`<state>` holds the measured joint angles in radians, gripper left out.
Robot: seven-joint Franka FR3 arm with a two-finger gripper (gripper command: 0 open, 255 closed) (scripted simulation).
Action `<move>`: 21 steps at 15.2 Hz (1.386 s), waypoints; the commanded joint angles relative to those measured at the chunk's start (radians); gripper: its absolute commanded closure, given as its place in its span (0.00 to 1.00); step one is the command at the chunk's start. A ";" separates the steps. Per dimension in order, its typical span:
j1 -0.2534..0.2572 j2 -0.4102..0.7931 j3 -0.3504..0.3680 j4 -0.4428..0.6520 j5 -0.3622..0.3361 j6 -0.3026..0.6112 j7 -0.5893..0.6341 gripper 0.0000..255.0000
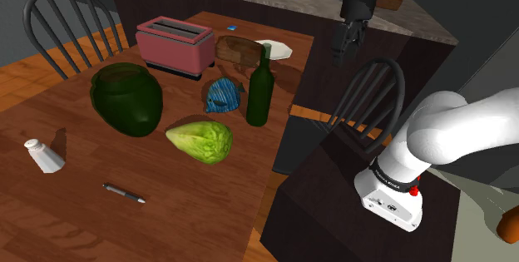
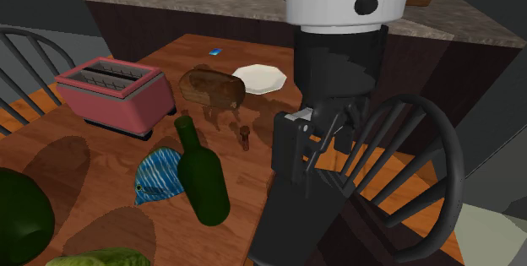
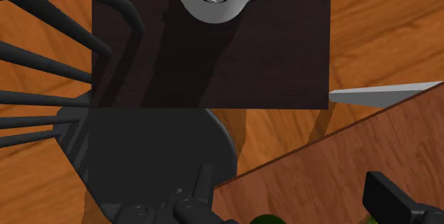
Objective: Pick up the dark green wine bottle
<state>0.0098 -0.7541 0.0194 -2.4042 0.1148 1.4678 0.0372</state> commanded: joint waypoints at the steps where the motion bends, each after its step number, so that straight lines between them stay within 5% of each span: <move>1: 0.000 0.000 0.000 0.000 0.000 0.000 0.000 0.00; 10: 0.021 0.315 0.082 0.209 -0.035 0.176 0.023 0.00; 19: 0.039 0.618 0.152 0.493 -0.124 0.252 0.073 0.00; 21: 0.039 0.618 0.152 0.466 -0.124 0.279 0.074 0.00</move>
<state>0.0480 -0.1451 0.1690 -1.9387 -0.0064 1.7359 0.1082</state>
